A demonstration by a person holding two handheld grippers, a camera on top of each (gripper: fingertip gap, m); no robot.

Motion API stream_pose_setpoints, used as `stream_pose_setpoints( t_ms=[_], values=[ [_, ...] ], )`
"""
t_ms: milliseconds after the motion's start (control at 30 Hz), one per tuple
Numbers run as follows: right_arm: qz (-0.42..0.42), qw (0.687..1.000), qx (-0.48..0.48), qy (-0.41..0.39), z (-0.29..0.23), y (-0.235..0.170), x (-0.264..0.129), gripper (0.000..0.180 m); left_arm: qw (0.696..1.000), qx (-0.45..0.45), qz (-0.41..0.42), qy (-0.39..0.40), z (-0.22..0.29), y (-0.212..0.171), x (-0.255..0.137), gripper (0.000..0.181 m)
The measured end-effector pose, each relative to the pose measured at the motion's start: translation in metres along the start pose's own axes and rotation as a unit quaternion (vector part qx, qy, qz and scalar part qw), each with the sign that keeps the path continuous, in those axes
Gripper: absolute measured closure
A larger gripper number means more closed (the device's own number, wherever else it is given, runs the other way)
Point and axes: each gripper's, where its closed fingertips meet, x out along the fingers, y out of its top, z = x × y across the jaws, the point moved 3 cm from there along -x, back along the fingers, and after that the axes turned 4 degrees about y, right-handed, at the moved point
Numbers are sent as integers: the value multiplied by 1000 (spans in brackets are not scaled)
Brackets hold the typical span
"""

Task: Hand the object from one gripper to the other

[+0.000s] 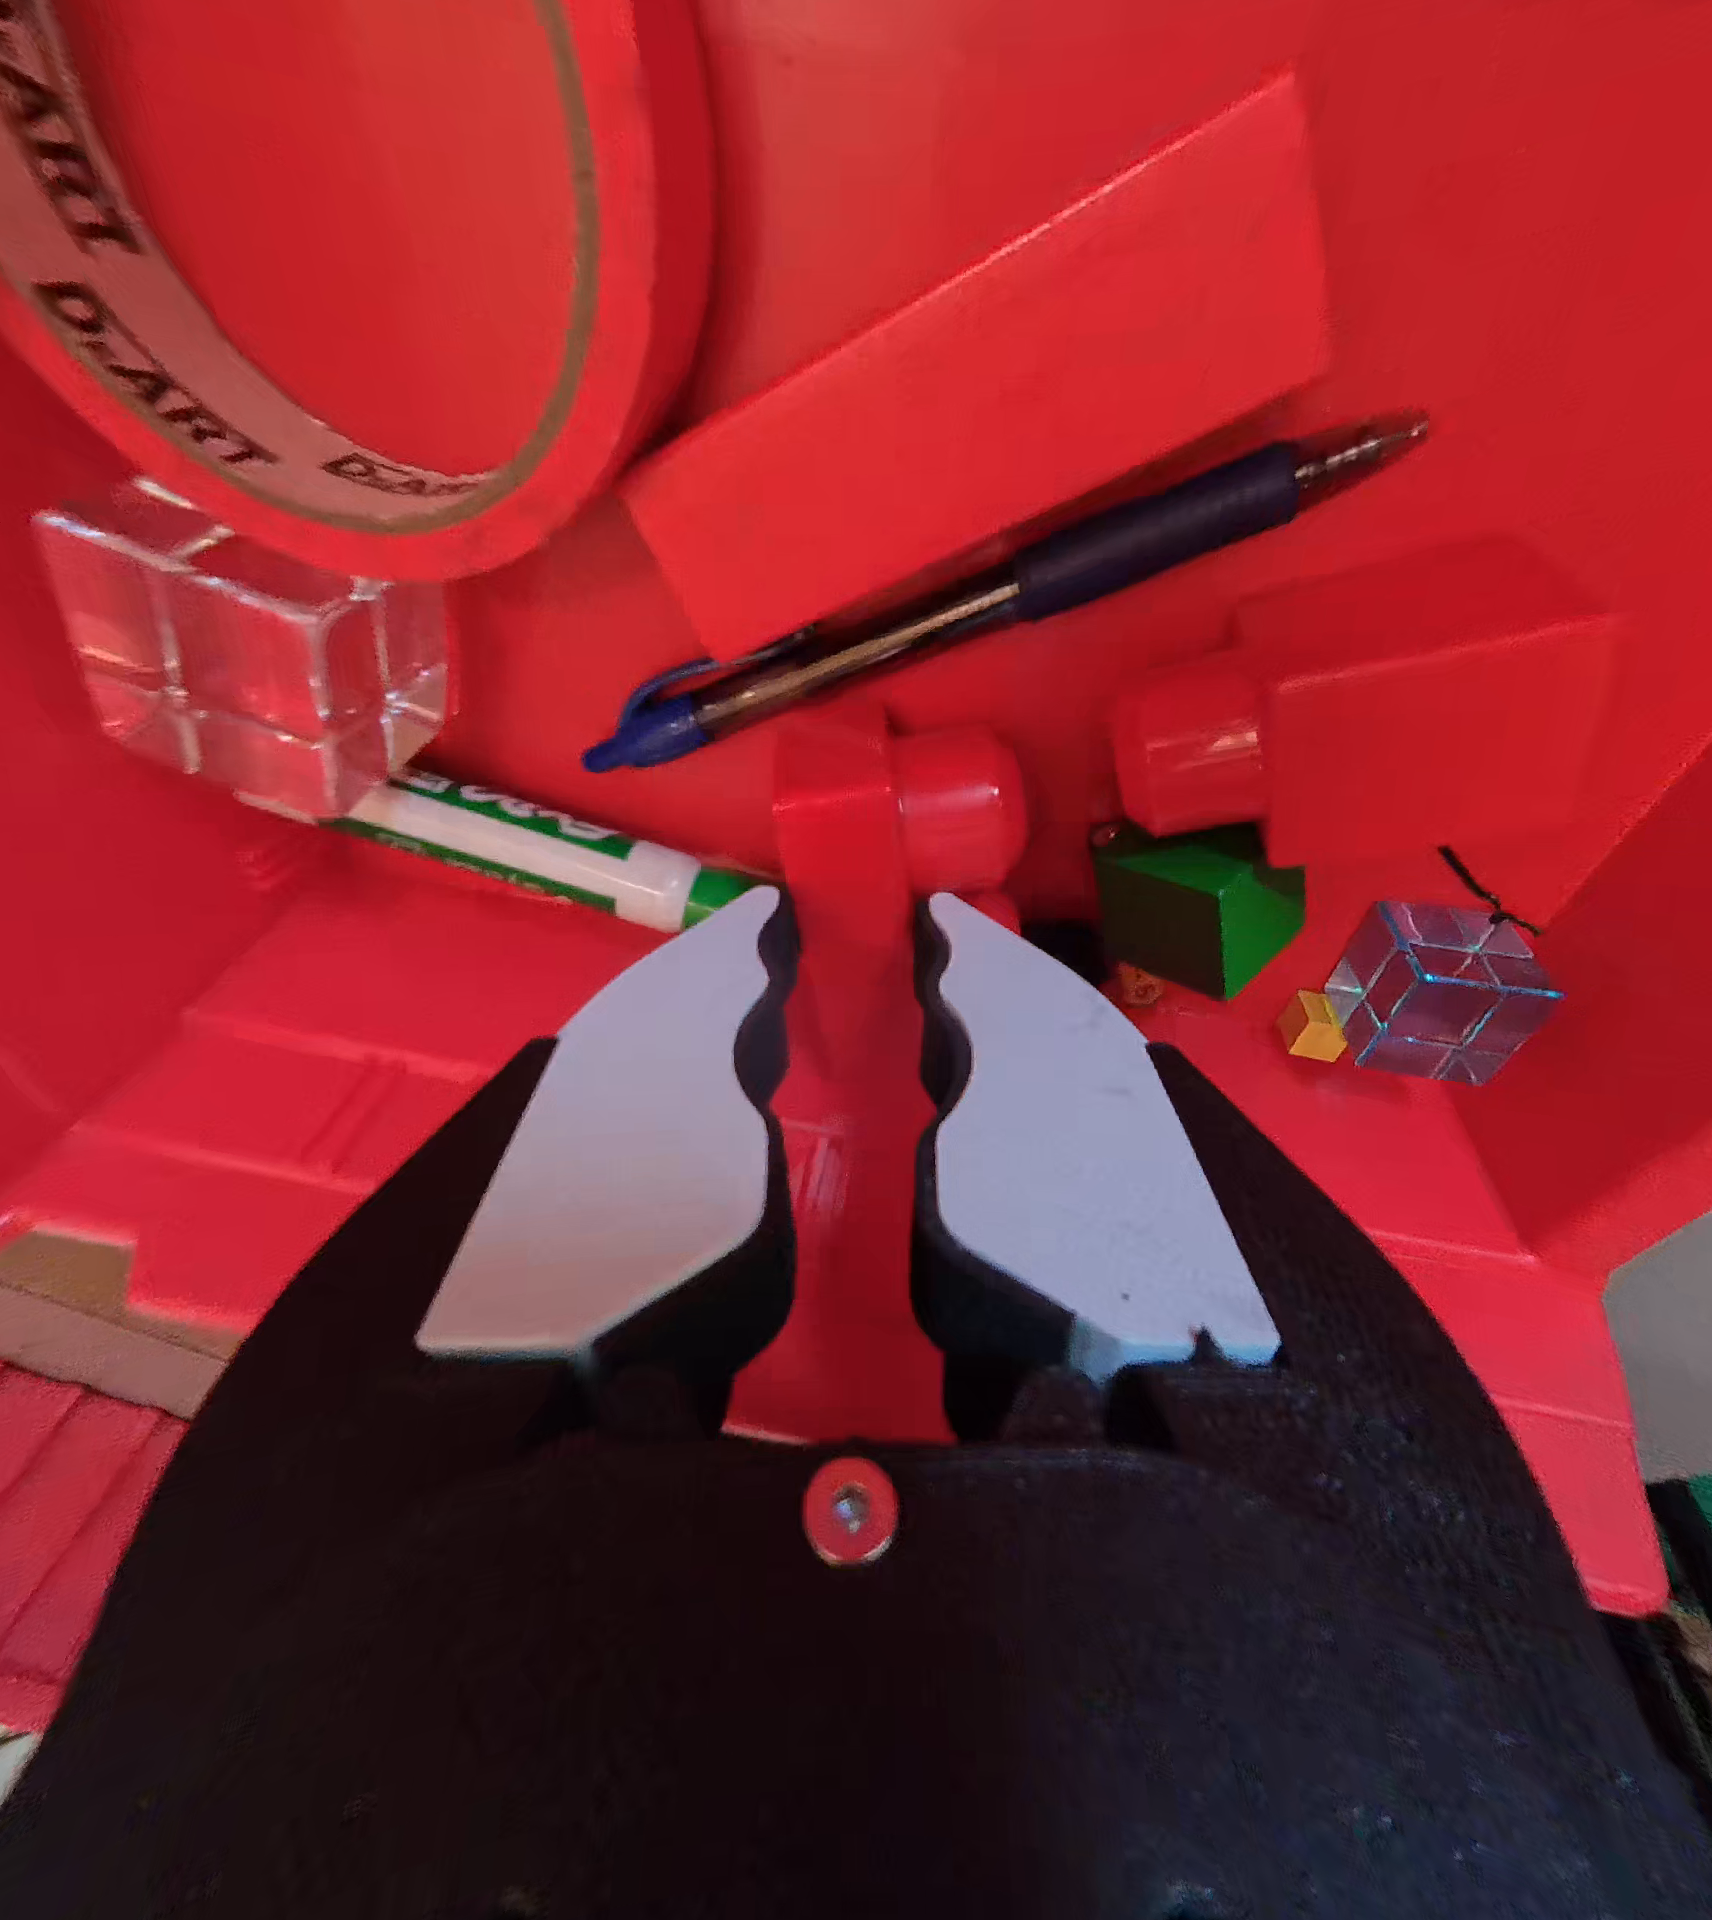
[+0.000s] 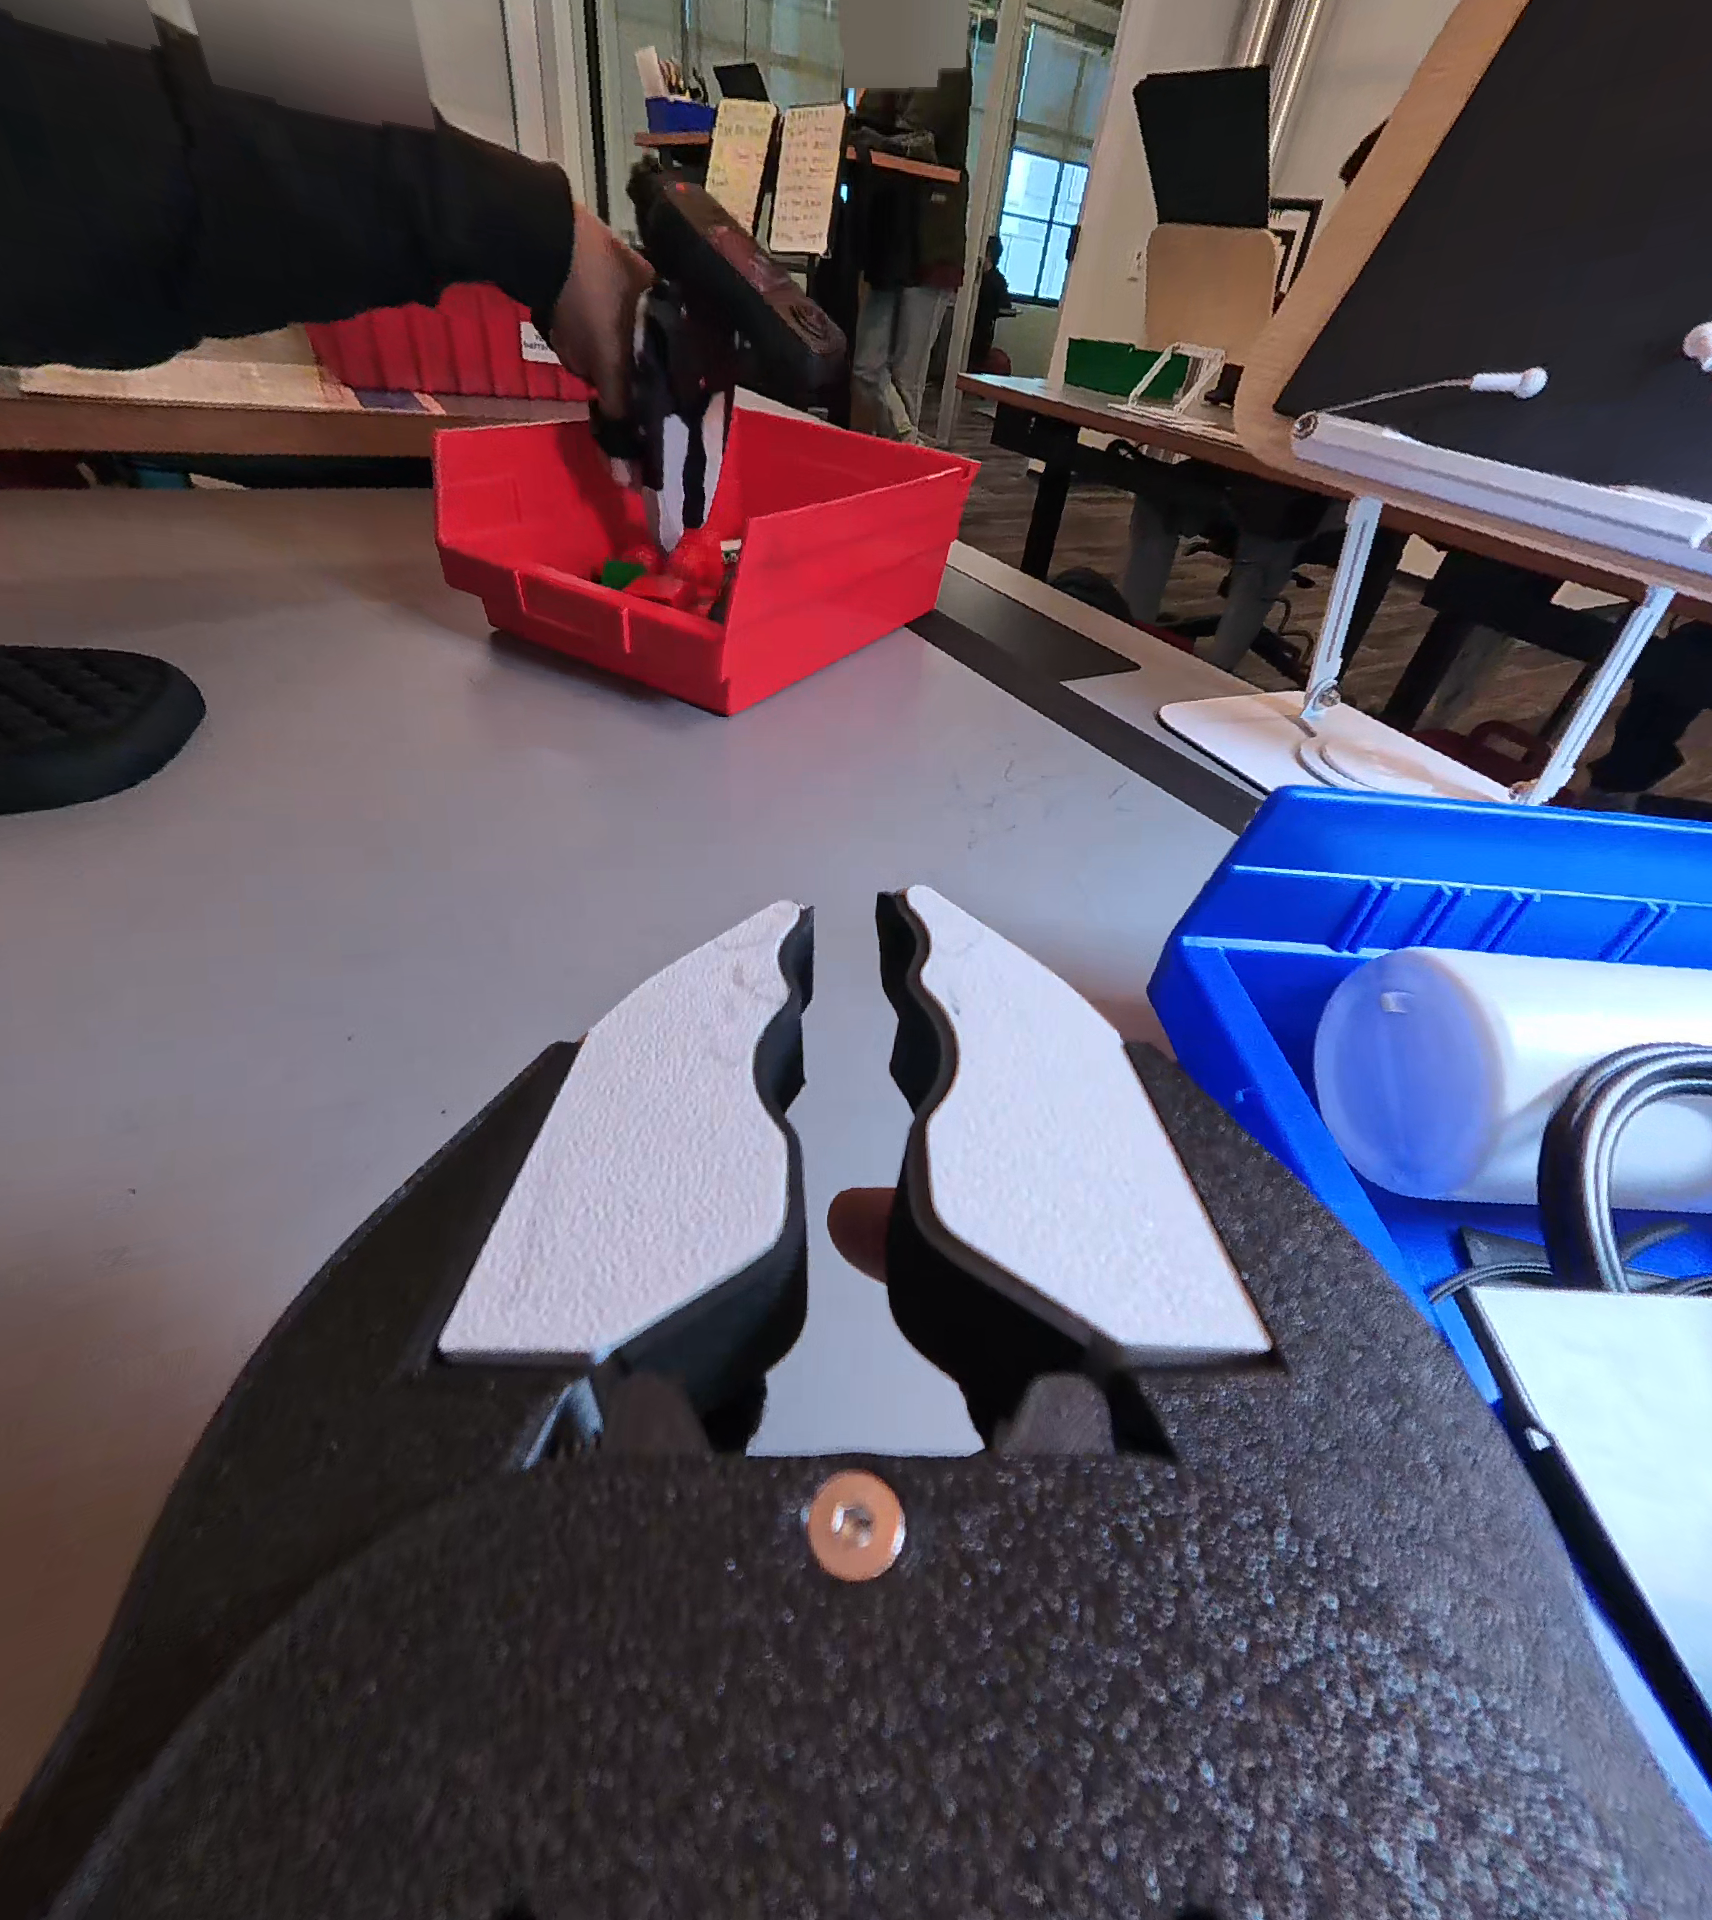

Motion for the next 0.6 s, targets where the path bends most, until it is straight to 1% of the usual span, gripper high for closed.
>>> stream_pose_setpoints(
  t_ms=[33, 167, 233, 300, 367, 467, 533, 600],
  values=[
    [4, 1000, -1, -2, 0, 2, 0, 168, 1000, -2, 19, 9, -1, 0, -7, 160],
    [13, 1000, -7, -3, -4, 9, 1, 169, 990, -18, 121, 76, -7, 4, -52, 160],
    [17, 1000, -12, 1, -9, 14, 4, 169, 974, -35, 194, 109, -6, 9, -83, 160],
    [22, 999, -25, 0, -14, 22, 8, 169, 950, -47, 281, 128, 4, 16, -115, 160],
    [25, 999, -39, -6, -20, 33, 14, 169, 914, -57, 377, 140, 22, 27, -148, 160],
    [32, 998, -60, -18, -24, 59, 26, 169, 847, -61, 510, 136, 63, 47, -191, 160],
    [48, 996, -77, -23, -26, 87, 37, 168, 796, -57, 593, 105, 96, 62, -218, 159],
    [59, 994, -93, -25, -28, 119, 49, 166, 744, -59, 664, 43, 130, 78, -244, 160]
  ],
)
